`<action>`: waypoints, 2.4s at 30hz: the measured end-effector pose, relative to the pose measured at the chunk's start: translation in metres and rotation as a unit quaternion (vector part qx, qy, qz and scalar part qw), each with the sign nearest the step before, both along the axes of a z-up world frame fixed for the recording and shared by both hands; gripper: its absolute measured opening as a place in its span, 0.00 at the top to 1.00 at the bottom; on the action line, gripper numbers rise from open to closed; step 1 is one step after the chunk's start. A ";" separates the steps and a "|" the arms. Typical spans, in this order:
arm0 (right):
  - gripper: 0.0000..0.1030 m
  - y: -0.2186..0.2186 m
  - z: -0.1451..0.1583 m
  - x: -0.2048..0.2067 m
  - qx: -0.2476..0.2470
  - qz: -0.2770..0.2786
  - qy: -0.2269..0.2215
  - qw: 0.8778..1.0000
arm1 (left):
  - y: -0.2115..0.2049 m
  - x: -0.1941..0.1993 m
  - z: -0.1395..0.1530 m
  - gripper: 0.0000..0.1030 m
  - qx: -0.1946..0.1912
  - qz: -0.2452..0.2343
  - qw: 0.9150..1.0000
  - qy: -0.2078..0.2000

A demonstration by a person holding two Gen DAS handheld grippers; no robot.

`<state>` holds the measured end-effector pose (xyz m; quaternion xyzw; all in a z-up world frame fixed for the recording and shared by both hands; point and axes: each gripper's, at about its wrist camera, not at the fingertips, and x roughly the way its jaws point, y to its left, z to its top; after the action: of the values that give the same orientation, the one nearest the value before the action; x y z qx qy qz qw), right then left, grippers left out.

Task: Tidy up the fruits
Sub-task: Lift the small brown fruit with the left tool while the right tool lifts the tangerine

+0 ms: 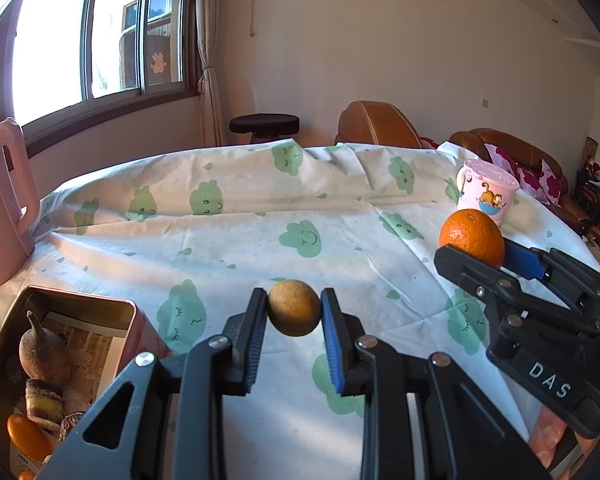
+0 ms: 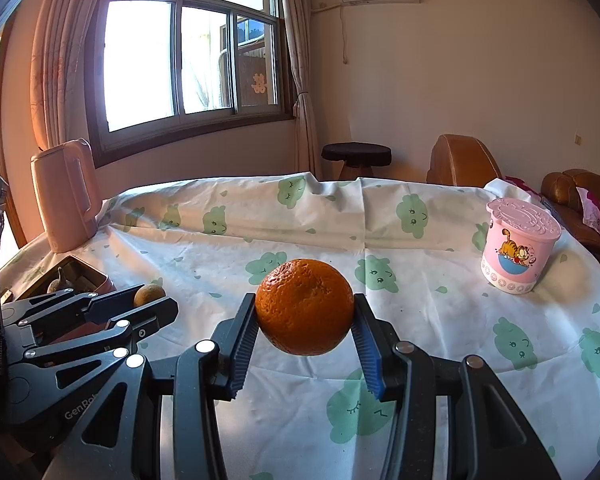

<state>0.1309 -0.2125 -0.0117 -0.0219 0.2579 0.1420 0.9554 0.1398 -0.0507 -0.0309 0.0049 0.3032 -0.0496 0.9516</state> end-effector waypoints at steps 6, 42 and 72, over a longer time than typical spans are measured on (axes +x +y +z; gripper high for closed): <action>0.53 0.000 0.002 -0.005 -0.001 0.000 -0.013 1.000 | 0.000 -0.005 0.002 0.72 0.002 0.003 1.000 -0.011; 0.53 -0.001 0.011 -0.025 -0.004 -0.006 -0.076 0.997 | 0.003 -0.030 0.015 0.72 0.011 0.020 0.997 -0.080; 0.53 -0.001 0.018 -0.051 0.004 -0.003 -0.125 0.992 | 0.006 -0.064 0.021 0.72 0.026 0.042 0.989 -0.143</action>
<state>0.0803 -0.2135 0.0059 -0.0347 0.1364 0.1368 0.9805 0.0761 -0.0445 -0.0095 0.0241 0.1654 -0.0002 0.9859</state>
